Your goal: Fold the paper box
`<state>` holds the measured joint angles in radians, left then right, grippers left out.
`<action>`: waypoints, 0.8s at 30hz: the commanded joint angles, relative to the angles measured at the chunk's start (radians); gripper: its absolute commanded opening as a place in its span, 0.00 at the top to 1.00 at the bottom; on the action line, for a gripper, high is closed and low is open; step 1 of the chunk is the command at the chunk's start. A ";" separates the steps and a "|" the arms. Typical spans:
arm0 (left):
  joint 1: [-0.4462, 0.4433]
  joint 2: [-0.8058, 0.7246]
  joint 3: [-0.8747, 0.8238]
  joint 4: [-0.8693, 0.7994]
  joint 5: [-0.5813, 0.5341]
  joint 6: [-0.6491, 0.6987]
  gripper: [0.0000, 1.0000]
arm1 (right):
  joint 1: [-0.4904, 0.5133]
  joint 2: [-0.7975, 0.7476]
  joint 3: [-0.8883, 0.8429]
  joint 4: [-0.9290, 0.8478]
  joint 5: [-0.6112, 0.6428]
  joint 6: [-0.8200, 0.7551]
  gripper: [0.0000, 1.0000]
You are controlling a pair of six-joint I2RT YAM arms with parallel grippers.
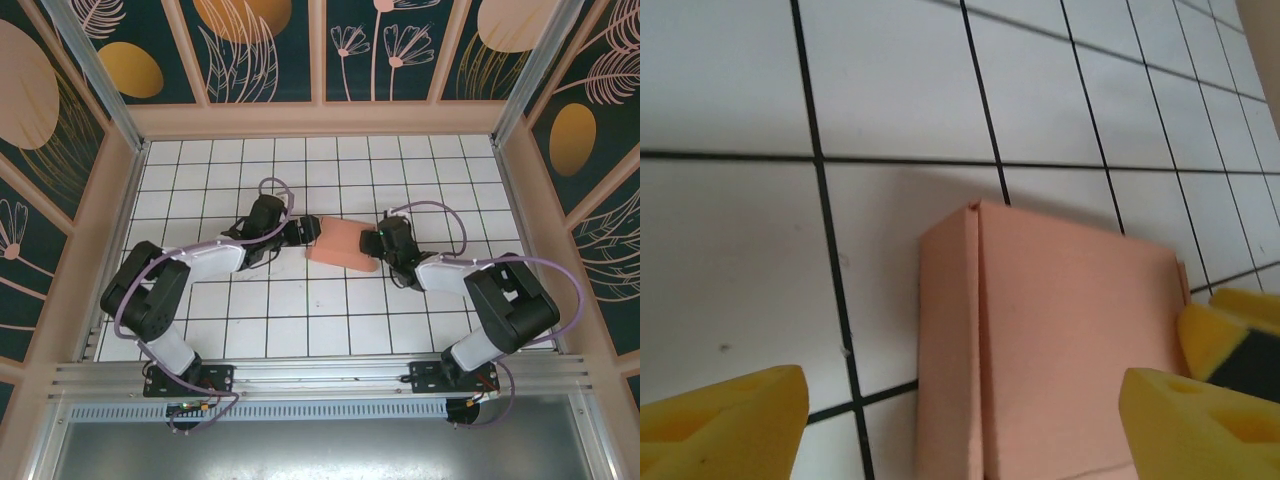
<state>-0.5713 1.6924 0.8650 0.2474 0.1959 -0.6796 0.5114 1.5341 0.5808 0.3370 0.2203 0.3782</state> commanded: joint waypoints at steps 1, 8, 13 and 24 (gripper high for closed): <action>0.003 0.037 0.040 0.010 0.089 -0.022 0.24 | -0.053 0.027 0.037 0.027 -0.072 -0.054 0.23; -0.010 0.094 0.043 0.035 0.114 -0.048 0.33 | -0.082 -0.025 0.069 0.019 -0.108 -0.037 0.01; -0.010 0.136 0.068 0.045 0.137 -0.053 0.33 | -0.108 -0.120 0.012 0.048 -0.184 0.010 0.01; -0.010 0.194 0.079 0.067 0.148 -0.073 0.60 | -0.197 -0.170 -0.069 0.070 -0.462 0.138 0.05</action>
<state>-0.5762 1.8648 0.9264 0.2924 0.3340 -0.7467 0.3176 1.3659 0.5171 0.4110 -0.1604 0.4747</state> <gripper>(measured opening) 0.412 0.953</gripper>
